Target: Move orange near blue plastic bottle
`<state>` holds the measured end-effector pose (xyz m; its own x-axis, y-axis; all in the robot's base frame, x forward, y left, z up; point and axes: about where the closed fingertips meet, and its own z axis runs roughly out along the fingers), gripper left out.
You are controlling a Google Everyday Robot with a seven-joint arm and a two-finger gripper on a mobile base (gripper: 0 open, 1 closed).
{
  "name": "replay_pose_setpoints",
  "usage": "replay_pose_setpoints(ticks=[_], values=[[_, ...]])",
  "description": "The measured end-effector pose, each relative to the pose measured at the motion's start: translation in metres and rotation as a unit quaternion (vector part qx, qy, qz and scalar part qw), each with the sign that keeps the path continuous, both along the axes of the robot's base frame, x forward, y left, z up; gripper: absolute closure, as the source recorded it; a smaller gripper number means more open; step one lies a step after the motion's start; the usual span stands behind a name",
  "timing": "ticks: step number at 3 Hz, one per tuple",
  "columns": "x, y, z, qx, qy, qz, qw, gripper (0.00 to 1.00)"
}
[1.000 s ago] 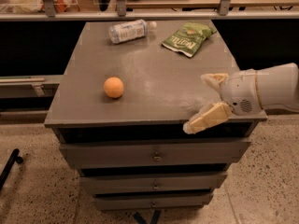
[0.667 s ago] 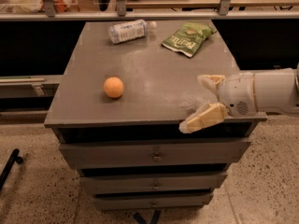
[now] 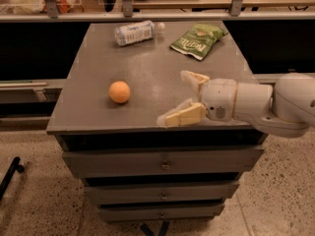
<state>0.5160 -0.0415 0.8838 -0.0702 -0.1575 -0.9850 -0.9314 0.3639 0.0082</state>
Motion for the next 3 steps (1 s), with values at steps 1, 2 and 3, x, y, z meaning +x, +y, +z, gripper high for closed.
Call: replay_pose_setpoints(ticks=[1,2,3], values=[[0.016,0.031,0.027,0.026,-0.052,0.01,0.9982,0.0],[0.029,0.061,0.03,0.001,-0.068,0.011,0.9976,0.0],[0.045,0.095,0.013,-0.004,-0.054,0.018,0.9984,0.0]])
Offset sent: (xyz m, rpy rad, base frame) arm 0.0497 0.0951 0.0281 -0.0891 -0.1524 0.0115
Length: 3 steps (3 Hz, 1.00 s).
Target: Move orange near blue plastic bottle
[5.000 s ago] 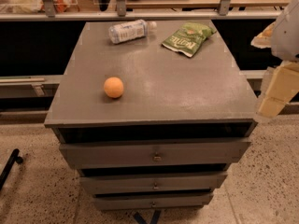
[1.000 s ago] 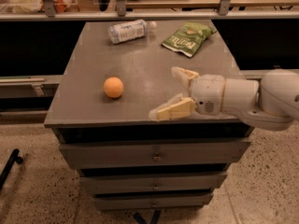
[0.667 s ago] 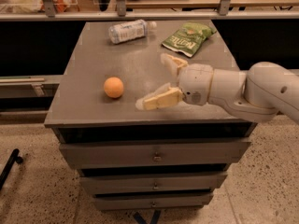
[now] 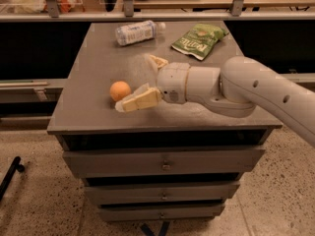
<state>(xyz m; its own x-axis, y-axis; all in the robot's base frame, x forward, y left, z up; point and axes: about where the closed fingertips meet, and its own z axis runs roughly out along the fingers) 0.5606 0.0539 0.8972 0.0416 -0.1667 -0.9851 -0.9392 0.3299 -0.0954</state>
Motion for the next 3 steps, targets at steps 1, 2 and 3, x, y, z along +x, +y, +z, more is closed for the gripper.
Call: replay_pose_setpoints(ticks=[1,2,3], values=[[0.015,0.025,-0.011,0.005,0.008,0.009,0.9999,0.0],[0.024,0.037,-0.025,0.011,0.02,0.009,0.9997,0.0],[0.029,0.039,-0.034,0.012,0.024,0.012,0.9996,0.16]])
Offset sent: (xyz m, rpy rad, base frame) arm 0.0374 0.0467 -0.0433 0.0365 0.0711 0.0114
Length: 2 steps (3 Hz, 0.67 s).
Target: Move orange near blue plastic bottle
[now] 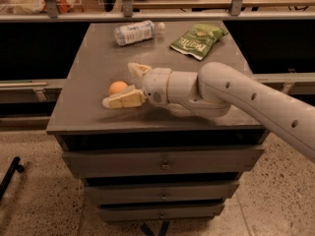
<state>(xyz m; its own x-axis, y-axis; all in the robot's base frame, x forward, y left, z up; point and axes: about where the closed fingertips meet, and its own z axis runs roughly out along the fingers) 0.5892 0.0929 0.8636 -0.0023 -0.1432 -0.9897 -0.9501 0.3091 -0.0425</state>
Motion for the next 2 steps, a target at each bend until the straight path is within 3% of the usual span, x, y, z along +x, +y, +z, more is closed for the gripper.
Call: replay_pose_setpoints(ticks=[2], values=[[0.0002,-0.0094,-0.0087,-0.006,-0.002,0.011,0.9999,0.62]])
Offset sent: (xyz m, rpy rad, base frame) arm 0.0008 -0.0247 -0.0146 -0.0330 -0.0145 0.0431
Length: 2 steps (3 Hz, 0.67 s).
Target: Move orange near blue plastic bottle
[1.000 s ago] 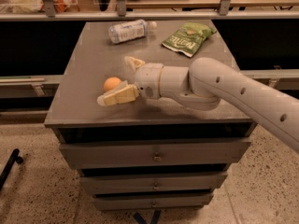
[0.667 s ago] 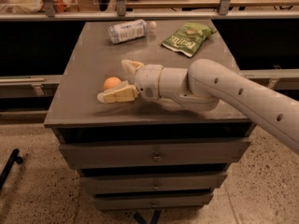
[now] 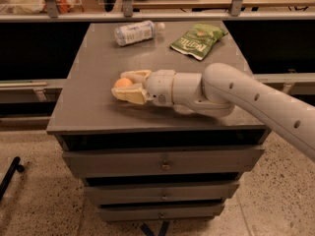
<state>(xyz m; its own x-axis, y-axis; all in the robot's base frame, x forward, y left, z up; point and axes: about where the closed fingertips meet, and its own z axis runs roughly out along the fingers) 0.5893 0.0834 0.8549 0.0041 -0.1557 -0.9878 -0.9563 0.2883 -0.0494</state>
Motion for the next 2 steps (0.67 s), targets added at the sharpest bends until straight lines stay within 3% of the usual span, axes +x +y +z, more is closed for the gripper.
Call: replay_pose_setpoints(ticks=[1,2], values=[[0.004,-0.005,0.005,-0.019,-0.017,0.035,0.9991,0.86],[0.012,-0.013,0.022,-0.004,-0.034,0.029,0.999,1.0]])
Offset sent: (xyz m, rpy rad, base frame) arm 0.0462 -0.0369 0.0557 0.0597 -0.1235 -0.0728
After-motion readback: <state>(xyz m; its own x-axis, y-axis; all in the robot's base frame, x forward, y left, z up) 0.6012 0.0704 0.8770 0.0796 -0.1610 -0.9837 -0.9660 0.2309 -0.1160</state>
